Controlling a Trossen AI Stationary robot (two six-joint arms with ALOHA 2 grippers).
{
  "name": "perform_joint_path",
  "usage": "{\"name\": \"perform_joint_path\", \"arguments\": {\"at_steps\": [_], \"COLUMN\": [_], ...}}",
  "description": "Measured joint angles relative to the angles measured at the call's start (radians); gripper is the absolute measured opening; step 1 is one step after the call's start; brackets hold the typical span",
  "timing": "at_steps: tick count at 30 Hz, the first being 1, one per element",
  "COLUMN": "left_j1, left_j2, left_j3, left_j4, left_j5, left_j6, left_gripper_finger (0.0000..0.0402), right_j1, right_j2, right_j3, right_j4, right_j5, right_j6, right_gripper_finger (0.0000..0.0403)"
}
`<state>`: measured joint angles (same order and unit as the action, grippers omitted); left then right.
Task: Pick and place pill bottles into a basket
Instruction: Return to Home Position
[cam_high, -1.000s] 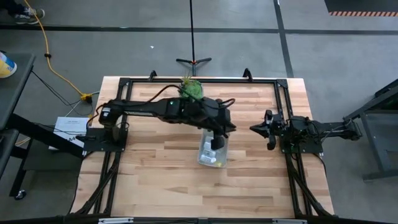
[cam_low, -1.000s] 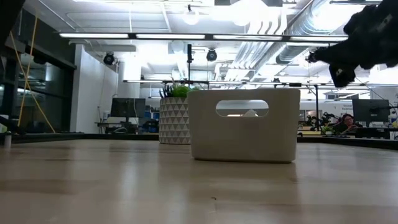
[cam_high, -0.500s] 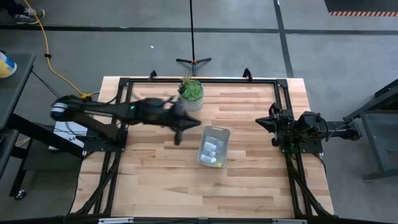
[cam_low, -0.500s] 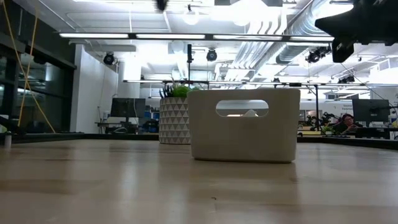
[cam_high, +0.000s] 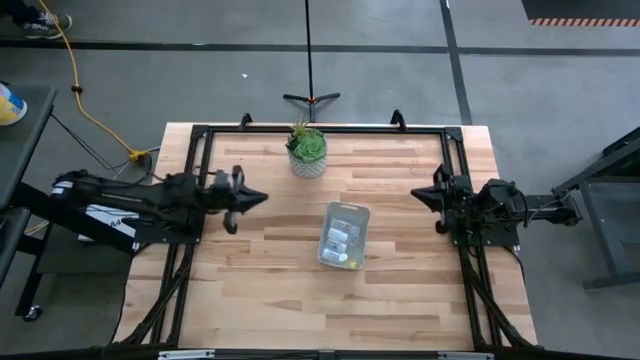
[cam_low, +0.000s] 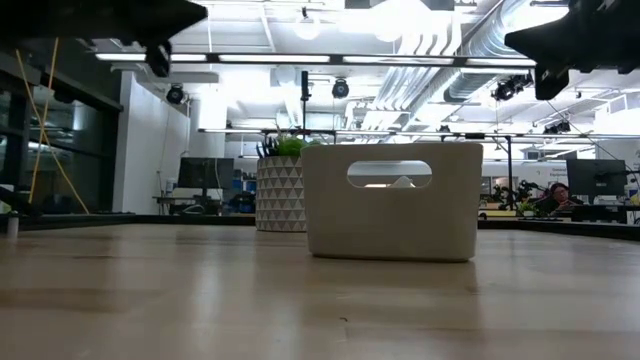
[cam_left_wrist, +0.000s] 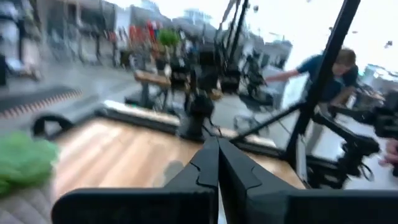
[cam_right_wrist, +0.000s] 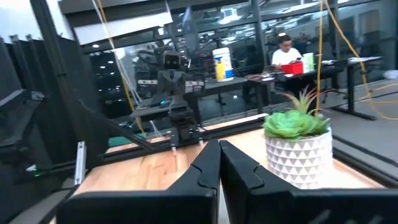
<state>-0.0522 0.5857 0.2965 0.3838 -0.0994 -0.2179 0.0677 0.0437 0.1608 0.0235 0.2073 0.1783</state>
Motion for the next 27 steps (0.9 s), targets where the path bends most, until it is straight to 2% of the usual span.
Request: {"name": "perform_joint_path", "arguments": {"at_steps": [3, 8, 14, 19, 24, 27], "left_j1": [0.0, 0.0, 0.0, 0.0, 0.0, 0.0], "left_j2": [-0.098, -0.23, -0.424, -0.584, -0.567, -0.579], "left_j3": [-0.039, -0.096, -0.184, -0.247, -0.283, -0.284], "left_j4": [-0.026, -0.216, -0.205, -0.223, -0.227, -0.235], "left_j5": [-0.015, -0.021, -0.145, -0.115, -0.093, -0.097], "left_j6": [0.055, 0.028, 0.049, 0.081, 0.067, 0.056], "left_gripper_finger": [0.0024, 0.0022, 0.004, 0.0022, 0.0023, 0.0036], "right_j1": [0.0, 0.0, 0.0, 0.0, 0.0, -0.001], "right_j2": [0.0, 0.0, 0.0, 0.0, 0.0, -0.001], "right_j3": [0.0, 0.001, 0.001, -0.027, -0.114, -0.151], "right_j4": [0.0, -0.026, -0.12, -0.071, 0.033, 0.052], "right_j5": [0.037, 0.027, 0.027, 0.022, 0.016, 0.011], "right_j6": [-0.004, -0.015, 0.027, 0.006, 0.015, 0.046], "right_gripper_finger": [0.0, 0.0, 0.0, 0.0, 0.0, 0.0]}}
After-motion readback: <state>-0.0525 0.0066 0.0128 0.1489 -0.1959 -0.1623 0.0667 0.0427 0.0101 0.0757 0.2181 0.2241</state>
